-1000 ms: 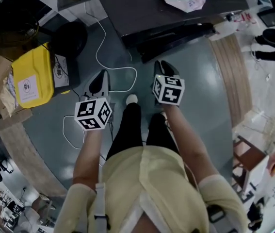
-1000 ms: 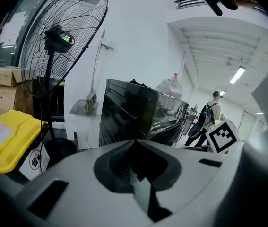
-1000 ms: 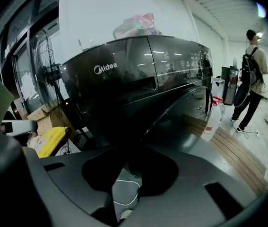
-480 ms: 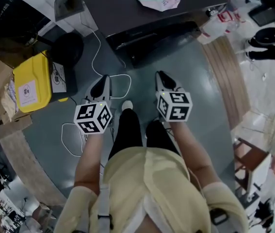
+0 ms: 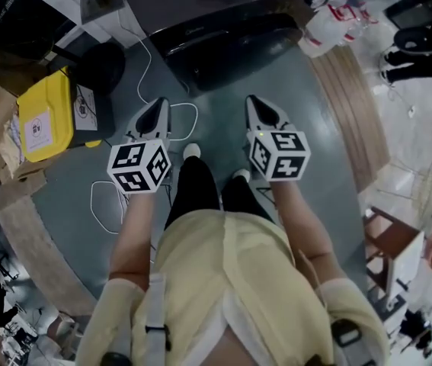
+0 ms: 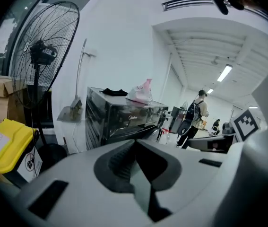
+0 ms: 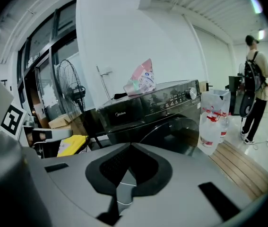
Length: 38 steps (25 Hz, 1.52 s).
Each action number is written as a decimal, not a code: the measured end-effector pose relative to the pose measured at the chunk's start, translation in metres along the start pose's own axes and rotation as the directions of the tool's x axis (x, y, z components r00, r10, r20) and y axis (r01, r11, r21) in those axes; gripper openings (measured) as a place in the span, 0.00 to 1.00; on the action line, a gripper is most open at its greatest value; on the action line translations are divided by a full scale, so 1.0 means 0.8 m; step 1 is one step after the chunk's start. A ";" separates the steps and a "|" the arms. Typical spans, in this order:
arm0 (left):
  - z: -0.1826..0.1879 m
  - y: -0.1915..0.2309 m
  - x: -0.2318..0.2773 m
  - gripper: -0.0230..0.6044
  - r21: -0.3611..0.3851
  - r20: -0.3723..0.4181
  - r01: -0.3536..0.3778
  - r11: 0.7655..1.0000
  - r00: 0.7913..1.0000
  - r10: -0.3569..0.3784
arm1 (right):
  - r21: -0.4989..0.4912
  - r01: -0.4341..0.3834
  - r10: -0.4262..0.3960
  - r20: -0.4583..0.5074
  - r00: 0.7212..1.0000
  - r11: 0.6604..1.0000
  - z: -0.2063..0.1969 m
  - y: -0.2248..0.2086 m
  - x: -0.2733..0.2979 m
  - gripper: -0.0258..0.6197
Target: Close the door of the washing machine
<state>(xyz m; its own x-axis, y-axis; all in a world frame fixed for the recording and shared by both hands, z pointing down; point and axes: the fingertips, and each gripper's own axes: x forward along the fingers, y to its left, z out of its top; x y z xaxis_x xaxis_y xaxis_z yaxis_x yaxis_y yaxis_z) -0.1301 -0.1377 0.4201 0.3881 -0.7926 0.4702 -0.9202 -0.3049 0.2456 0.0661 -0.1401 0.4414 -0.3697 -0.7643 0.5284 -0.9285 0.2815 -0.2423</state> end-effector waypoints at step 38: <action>0.000 -0.039 0.006 0.05 0.023 -0.024 0.025 0.999 0.999 -0.024 | 0.010 0.004 -0.004 0.000 1.000 1.000 0.003 -0.020 -0.017 0.05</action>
<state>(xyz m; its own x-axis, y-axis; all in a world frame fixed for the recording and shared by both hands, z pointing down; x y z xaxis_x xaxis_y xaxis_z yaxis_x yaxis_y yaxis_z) -0.0998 -0.1319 0.4149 0.4113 -0.7722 0.4843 -0.9113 -0.3365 0.2373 0.0863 -0.1358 0.4359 -0.3659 -0.7656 0.5292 -0.9295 0.2727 -0.2483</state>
